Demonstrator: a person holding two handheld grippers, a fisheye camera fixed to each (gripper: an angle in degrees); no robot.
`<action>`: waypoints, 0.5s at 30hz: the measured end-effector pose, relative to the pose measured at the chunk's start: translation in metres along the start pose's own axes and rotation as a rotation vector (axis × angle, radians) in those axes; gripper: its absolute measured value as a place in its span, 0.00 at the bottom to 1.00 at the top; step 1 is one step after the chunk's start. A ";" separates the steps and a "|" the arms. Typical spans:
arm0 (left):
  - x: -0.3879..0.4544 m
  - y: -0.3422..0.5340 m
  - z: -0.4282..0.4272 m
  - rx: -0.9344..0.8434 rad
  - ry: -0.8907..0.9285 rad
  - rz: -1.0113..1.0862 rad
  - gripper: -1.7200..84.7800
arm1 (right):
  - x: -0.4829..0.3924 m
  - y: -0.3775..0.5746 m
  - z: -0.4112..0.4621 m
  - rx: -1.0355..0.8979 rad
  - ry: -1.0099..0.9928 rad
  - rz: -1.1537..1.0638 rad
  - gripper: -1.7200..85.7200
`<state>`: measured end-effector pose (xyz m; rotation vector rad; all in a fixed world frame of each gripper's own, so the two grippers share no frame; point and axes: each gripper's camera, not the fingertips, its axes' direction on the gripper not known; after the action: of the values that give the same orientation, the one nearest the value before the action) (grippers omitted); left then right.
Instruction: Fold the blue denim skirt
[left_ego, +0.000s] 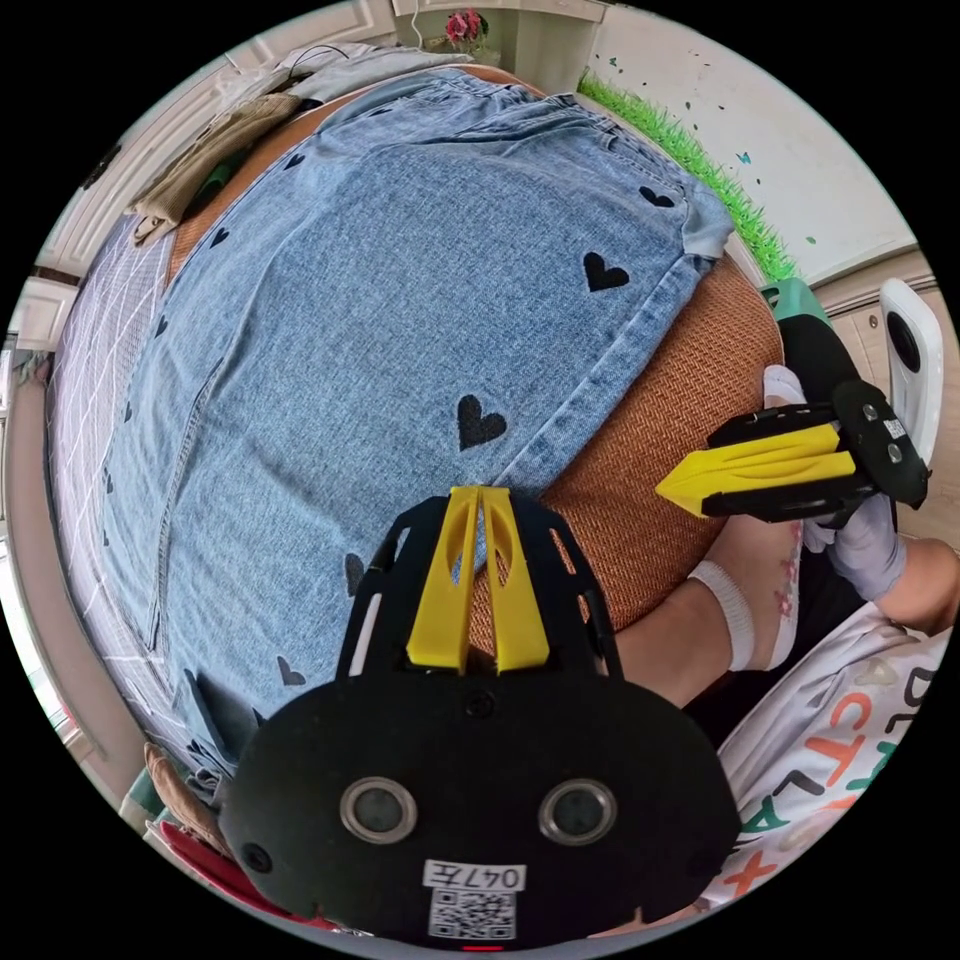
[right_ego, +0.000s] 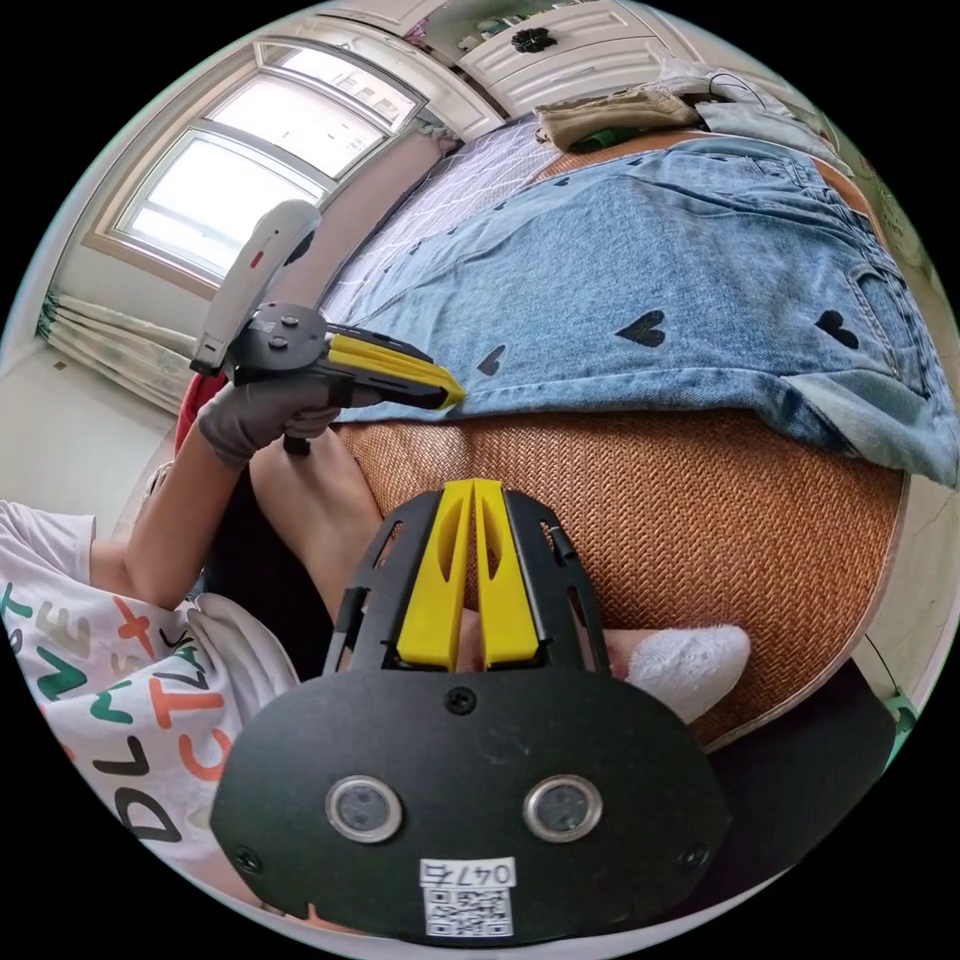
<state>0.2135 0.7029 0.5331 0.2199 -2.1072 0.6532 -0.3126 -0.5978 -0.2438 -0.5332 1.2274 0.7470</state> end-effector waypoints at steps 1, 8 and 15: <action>-0.002 -0.002 0.000 0.002 0.000 0.000 0.01 | -0.001 -0.001 0.000 -0.001 0.001 0.000 0.01; -0.010 -0.014 0.001 0.005 -0.005 0.006 0.01 | -0.004 -0.004 -0.001 -0.010 0.009 -0.001 0.01; -0.015 -0.025 0.003 0.009 -0.018 0.010 0.01 | -0.013 -0.012 0.002 -0.052 0.054 -0.022 0.01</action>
<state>0.2297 0.6794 0.5290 0.2215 -2.1240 0.6691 -0.3043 -0.6071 -0.2313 -0.6120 1.2532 0.7521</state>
